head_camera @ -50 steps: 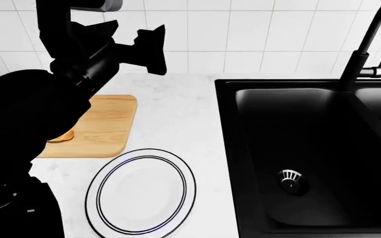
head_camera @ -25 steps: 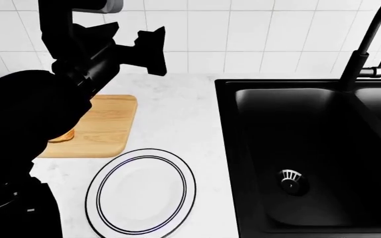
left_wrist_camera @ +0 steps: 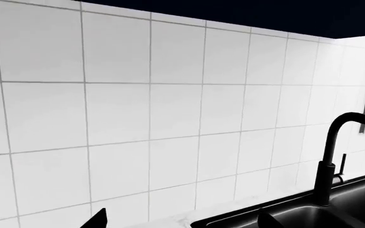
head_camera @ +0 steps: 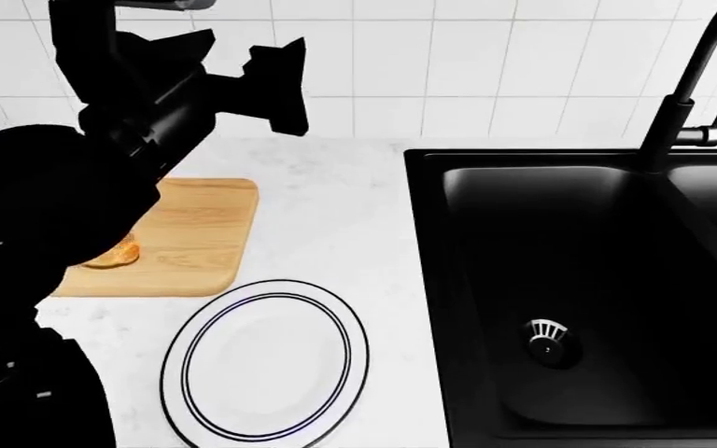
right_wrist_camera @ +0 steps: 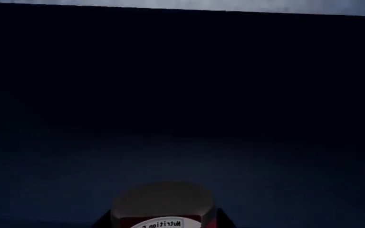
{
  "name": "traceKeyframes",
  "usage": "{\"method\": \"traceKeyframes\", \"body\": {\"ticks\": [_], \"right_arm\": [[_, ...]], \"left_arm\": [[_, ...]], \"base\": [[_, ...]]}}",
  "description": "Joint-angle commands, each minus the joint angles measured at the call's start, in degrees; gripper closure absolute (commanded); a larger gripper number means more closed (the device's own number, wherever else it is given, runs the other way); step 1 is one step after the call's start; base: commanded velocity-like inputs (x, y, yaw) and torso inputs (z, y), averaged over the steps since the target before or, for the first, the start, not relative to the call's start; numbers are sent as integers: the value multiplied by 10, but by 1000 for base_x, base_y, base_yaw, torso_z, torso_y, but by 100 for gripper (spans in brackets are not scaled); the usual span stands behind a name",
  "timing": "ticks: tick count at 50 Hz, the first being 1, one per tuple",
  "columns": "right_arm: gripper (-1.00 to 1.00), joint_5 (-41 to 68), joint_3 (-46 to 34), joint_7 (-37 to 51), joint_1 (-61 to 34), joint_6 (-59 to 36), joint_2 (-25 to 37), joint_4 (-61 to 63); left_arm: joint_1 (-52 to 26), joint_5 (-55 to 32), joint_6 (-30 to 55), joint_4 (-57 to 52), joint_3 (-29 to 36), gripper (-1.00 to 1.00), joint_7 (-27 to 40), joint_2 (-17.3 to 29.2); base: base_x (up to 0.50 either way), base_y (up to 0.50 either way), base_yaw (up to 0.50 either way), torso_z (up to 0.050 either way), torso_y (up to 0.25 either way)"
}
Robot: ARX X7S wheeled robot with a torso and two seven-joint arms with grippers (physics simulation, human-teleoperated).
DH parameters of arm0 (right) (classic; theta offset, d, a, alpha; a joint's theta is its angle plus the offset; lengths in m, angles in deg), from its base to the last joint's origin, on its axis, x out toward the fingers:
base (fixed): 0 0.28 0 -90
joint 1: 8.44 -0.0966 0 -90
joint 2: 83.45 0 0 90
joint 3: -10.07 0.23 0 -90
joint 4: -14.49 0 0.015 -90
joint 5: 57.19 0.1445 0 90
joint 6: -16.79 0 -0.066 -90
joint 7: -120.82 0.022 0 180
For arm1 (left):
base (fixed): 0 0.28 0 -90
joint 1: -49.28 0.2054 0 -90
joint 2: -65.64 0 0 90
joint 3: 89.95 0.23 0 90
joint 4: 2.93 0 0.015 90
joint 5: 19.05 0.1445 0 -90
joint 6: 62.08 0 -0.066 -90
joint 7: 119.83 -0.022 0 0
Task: From the different types of pastries on the counter, select a croissant and place it on the cutting board. Then retrieve a jar of jam from the cabinet and place it alongside the croissant on the cutting board.
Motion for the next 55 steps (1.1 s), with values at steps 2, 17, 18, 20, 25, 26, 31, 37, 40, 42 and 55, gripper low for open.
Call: {"method": "traceKeyframes", "body": {"ticks": [2,17,18,20,25,26,31,37,40,42,55], "right_arm": [[100,-122,51,-85,-8,-226,-7,279],[100,-46,35,-28,68,-316,5,455],[100,-44,39,-31,73,-331,11,473],[100,-41,42,-34,83,-350,19,505],[100,-36,42,-40,70,-384,34,540],[100,-34,41,-41,67,-389,35,544],[100,-26,34,-43,52,-396,29,544],[100,-18,30,-42,52,-388,19,530],[100,-15,26,-31,41,-400,5,529],[100,-5,24,-18,36,-401,2,523],[100,106,12,60,66,-362,28,505]], "left_arm": [[-7,-37,38,-35,-39,-100,27,8],[-16,-55,54,-41,-48,-100,47,10],[-16,-52,50,-37,-47,-100,45,12],[-15,-49,44,-32,-45,-100,42,15],[-14,-51,41,-30,-47,-100,44,18],[-15,-54,44,-32,-49,-100,47,17],[-20,-62,52,-35,-52,-100,56,16],[-19,-61,46,-29,-50,-100,54,23],[-19,-61,43,-26,-48,-100,53,23],[-20,-62,44,-26,-49,-100,55,24],[-25,-75,53,-30,-51,-100,69,24]], "base": [[0,0,0,0,0],[-361,0,0,0,0],[0,0,0,0,0],[0,0,0,0,0],[-55,334,0,0,0],[-94,500,0,0,0],[-95,500,0,0,0],[-42,500,0,0,0],[0,500,0,0,0],[0,500,0,0,0],[0,500,0,0,0]]}}
